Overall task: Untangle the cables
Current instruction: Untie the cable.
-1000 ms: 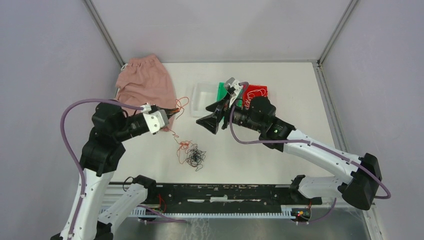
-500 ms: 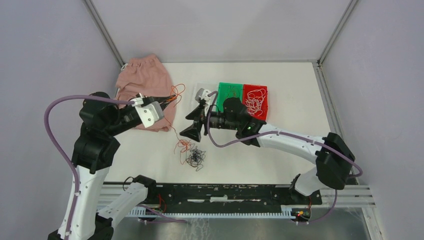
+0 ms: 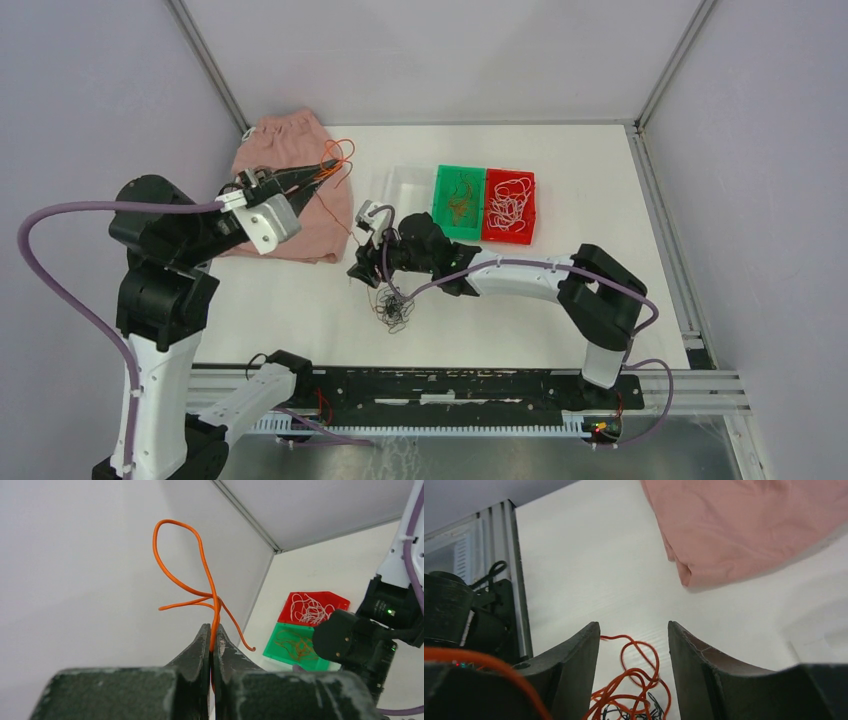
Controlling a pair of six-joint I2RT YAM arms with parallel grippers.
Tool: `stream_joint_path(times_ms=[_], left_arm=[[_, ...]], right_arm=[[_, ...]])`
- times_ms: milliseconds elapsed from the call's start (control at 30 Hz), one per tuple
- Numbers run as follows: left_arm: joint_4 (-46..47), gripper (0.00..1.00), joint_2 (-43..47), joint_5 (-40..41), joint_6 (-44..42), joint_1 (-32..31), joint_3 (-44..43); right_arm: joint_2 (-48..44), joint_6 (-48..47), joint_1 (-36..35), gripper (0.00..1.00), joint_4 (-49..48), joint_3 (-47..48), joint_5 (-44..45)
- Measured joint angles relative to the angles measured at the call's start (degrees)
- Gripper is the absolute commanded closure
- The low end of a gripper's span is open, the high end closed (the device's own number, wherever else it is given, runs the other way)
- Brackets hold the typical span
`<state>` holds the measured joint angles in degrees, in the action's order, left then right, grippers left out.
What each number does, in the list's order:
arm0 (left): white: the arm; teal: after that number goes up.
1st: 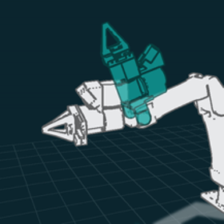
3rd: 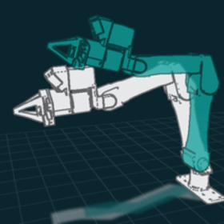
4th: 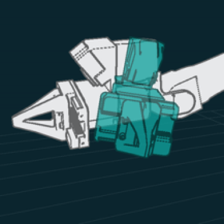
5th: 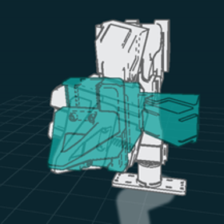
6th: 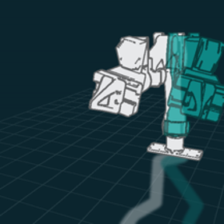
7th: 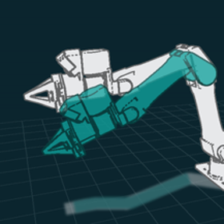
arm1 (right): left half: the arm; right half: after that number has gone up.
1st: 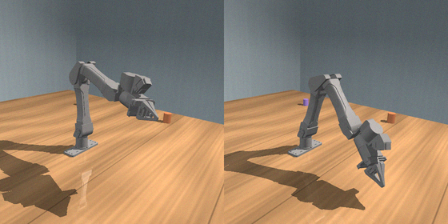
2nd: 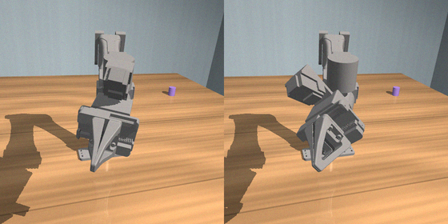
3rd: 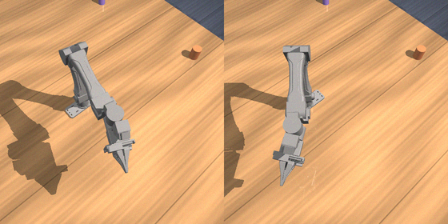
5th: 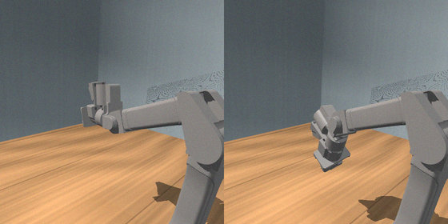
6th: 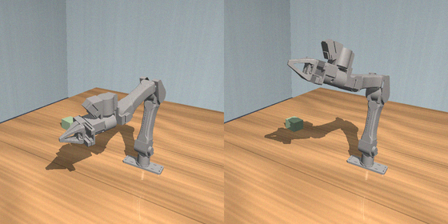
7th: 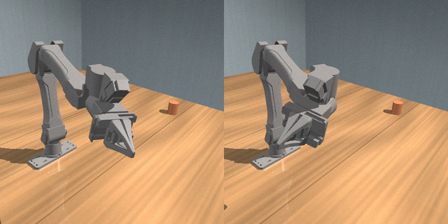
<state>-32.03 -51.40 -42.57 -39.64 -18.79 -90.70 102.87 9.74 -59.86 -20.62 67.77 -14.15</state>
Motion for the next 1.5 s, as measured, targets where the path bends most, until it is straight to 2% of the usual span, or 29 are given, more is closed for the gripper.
stream_joint_path(times_ms=[300,433,633,800,1000,1167,1333,1400,1500], left_arm=[[6.16,0.97,-1.97,2.10,-0.31,0.00,-5.99],[11.96,0.97,-3.26,5.14,-0.90,0.00,-7.45],[20.63,0.97,-5.38,10.14,-2.27,0.00,-9.55],[26.14,0.97,-6.64,12.28,-4.00,0.00,-11.15],[38.01,0.97,-9.11,15.72,-6.75,0.02,-14.19],[45.79,0.97,-12.79,17.07,-10.84,0.02,-20.79],[49.16,0.97,-16.98,17.57,-13.22,0.00,-30.84],[49.13,0.97,-16.72,17.53,-13.42,0.00,-31.58],[49.88,0.97,-14.23,16.85,-14.67,0.00,-28.04]], right_arm=[[2.56,1.79,0.13,0.40,-5.86,-7.82,6.08],[3.78,3.32,0.13,0.39,-9.62,-11.67,8.20],[5.07,5.46,0.13,0.32,-13.44,-15.50,10.45],[4.85,5.49,0.13,0.28,-14.53,-16.22,11.47],[4.35,5.53,0.13,0.25,-15.78,-17.22,11.89],[4.35,6.03,0.13,0.26,-16.17,-18.51,12.55],[4.35,6.67,0.13,0.26,-16.79,-19.19,13.33],[4.35,6.80,0.13,0.25,-17.09,-19.45,13.38],[4.09,6.71,0.13,0.25,-16.85,-19.47,13.38]])
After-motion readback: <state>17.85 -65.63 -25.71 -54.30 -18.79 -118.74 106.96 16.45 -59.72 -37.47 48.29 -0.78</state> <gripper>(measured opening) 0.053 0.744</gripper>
